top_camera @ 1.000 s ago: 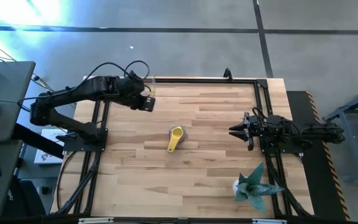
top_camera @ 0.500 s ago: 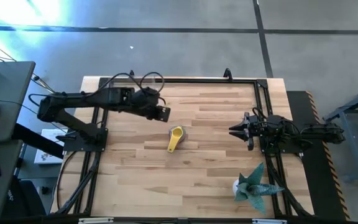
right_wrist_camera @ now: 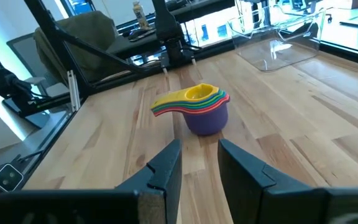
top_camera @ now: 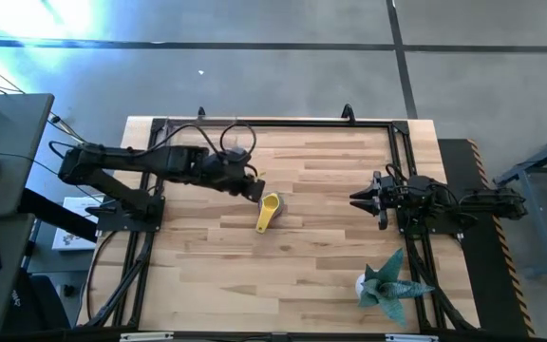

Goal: Nest measuring cups in basket
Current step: Put the stacked measuring cups into the transparent bin

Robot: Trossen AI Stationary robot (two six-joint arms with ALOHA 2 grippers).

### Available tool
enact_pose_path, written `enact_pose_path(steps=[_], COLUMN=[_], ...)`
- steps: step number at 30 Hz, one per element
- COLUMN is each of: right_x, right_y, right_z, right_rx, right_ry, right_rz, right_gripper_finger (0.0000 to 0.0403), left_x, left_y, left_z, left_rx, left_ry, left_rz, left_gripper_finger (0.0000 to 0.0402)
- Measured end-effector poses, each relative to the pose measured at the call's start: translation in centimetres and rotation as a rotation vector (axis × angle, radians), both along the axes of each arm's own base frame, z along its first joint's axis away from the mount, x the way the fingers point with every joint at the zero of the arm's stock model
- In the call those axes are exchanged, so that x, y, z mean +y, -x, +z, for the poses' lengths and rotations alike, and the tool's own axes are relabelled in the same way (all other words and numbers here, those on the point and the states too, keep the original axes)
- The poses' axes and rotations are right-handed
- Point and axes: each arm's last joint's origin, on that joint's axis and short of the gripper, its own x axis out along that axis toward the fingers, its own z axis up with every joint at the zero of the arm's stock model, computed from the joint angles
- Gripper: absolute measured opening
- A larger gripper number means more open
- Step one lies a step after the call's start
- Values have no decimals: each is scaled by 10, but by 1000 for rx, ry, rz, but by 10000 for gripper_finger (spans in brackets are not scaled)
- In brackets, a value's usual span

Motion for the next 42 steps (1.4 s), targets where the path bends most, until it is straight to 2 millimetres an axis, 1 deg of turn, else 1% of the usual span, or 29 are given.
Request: enact_pose_path(steps=[5,12,14,19,23,32,42], right_x=[0,0,0,0,0,0,0], right_y=[0,0,0,0,0,0,0], right_z=[0,0,0,0,0,0,0], right_rx=[0,0,0,-1,-1,-1,-2], right_ry=[0,0,0,0,0,0,0], right_rz=[0,-1,-1,-1,0,-1,0], right_gripper_finger=[96,96,96,96,96,96,96], left_x=[-11,-19,-20,-21,-16,-11,-16], left_y=[-4,-8,-12,-18,-23,-39,-56], left_z=[-3,-9,-8,-11,-18,-45,-87], left_rx=[-6,18,-13,-19,9,112,282], left_ry=[-32,-36,-36,-25,-7,7,71], left_rz=[-8,-33,-42,-54,-50,-43,-35], left_gripper_finger=[0,0,0,0,0,0,6])
